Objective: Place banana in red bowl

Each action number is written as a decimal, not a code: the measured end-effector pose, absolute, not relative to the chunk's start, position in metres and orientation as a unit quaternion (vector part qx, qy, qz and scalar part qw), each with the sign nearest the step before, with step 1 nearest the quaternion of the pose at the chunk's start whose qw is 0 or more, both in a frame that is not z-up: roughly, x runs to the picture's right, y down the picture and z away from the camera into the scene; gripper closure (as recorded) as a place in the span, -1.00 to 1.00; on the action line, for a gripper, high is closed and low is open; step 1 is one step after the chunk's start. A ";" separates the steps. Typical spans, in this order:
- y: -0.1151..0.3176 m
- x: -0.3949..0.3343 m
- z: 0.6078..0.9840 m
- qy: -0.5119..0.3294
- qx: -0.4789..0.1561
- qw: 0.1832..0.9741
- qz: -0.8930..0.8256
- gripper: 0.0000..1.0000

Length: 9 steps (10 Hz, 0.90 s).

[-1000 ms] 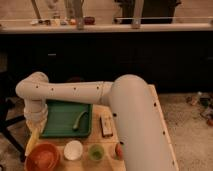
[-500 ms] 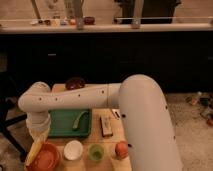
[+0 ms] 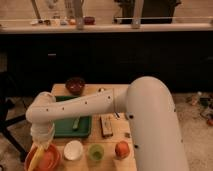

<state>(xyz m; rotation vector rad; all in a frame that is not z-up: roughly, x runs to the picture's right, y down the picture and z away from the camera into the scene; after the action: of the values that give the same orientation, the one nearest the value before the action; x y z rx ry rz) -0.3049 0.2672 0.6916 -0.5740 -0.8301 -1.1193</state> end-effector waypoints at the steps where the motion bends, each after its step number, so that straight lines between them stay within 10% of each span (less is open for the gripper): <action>1: 0.271 -0.305 0.693 -0.385 -0.258 0.726 -0.508 1.00; 9: 0.282 -0.309 0.701 -0.409 -0.250 0.703 -0.525 0.93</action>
<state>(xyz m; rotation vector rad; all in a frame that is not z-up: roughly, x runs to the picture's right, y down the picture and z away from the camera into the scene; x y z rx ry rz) -0.3087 0.2817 0.7014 -0.5566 -0.9109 -1.1681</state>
